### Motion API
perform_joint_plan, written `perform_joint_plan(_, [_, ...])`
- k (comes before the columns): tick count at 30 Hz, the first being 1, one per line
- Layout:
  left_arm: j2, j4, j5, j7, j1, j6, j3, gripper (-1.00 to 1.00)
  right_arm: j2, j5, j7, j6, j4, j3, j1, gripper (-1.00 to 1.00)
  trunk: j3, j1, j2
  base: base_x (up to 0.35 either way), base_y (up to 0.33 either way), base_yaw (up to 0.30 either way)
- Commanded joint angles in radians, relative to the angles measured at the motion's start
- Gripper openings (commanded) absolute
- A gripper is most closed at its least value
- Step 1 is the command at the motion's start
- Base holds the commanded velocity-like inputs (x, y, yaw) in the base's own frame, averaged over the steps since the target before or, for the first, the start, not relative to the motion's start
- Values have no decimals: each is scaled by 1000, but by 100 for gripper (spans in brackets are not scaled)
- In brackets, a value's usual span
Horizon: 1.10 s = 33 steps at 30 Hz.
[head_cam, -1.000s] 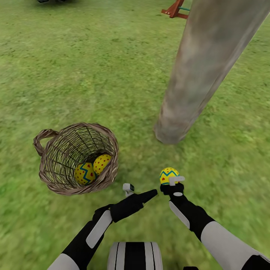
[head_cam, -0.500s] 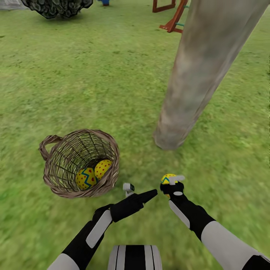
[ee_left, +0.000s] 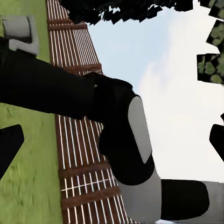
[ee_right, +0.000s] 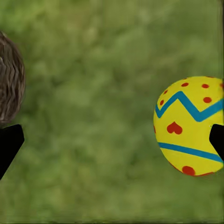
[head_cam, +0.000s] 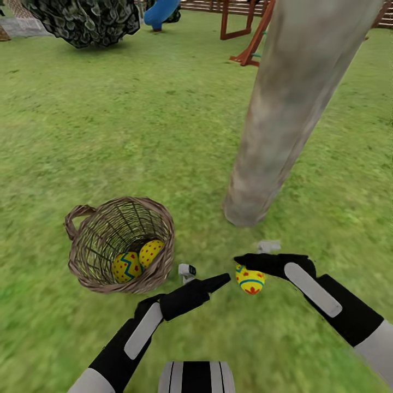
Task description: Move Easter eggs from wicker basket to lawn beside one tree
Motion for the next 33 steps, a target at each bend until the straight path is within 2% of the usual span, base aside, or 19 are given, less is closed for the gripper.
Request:
perform_joint_plan(1, [2, -21, 8, 0, -1, 14, -1, 100, -19, -40, -9, 0, -12, 2, -1, 100, 3, -1, 0, 0, 0, 0])
perform_joint_plan(2, [3, -57, 7, 0, -1, 50, 1, 100, -45, -71, -8, 8, -25, 3, -1, 100, 7, -1, 0, 0, 0, 0])
perform_joint_plan(3, [5, -82, 4, 1, -1, 92, 1, 100, -61, -96, -8, 15, -32, 3, -1, 100, 11, -1, 0, 0, 0, 0])
perform_joint_plan(4, [14, -124, 2, 3, -1, 140, 3, 100, -77, -139, -8, 21, -36, 2, -1, 100, 15, -2, 1, 0, 0, 0])
perform_joint_plan(6, [22, -171, 2, 3, -1, 158, 4, 100, -84, -152, -8, 23, -36, 2, -1, 100, 23, -3, 1, 0, 0, 0])
perform_joint_plan(9, [45, -241, 4, 3, -1, 202, 5, 100, -117, -156, -7, 23, -33, 1, -1, 100, 34, -4, 2, 0, 0, 0])
perform_joint_plan(13, [56, -296, 6, 3, -3, 223, 7, 100, -123, -155, -8, 23, -29, 1, -1, 100, 50, -6, 3, 0, 0, 0])
perform_joint_plan(15, [72, -334, 9, 3, -5, 233, 20, 100, -124, -155, -8, 23, -27, 1, -1, 100, 57, -7, 3, 0, 0, 0])
perform_joint_plan(16, [83, -362, 10, 3, -6, 260, 36, 100, -124, -155, -8, 23, -27, 1, -1, 100, 61, -7, 4, 0, 0, 0])
perform_joint_plan(17, [89, -386, 10, 2, -6, 323, 73, 100, -125, -155, -9, 22, -25, 1, -1, 100, 65, -8, 4, 0, 0, 0])
perform_joint_plan(18, [90, -389, 10, 2, -6, 337, 82, 100, -125, -155, -9, 22, -24, 1, -1, 100, 69, -8, 4, 0, 0, 0])
perform_joint_plan(20, [92, -403, 11, -2, -6, 379, 128, 100, -125, -155, -9, 22, -23, 1, -1, 100, 77, -9, 4, 0, 0, 0])
perform_joint_plan(24, [96, -420, 19, -10, -10, 400, 174, 100, -124, -155, -10, 22, -20, 1, -1, 100, 92, -11, 5, 0, 0, 0])
perform_joint_plan(26, [98, -422, 47, -25, -12, 402, 197, 100, -123, -155, -10, 22, -19, 1, -1, 100, 100, -12, 6, -25, 0, 0])
perform_joint_plan(28, [116, -423, 74, -49, -13, 403, 227, 100, -122, -156, -10, 21, -17, 2, -1, 100, 108, -13, 6, -199, 0, 0])
perform_joint_plan(29, [134, -424, 81, -72, -13, 403, 242, 100, -121, -156, -10, 21, -12, 2, -1, 100, 112, -13, 7, -284, 0, 0])
perform_joint_plan(33, [157, -424, 88, -186, -14, 403, 260, 100, -120, -157, -10, 20, 1, 2, -1, 100, 127, -15, 7, -261, 0, 0])
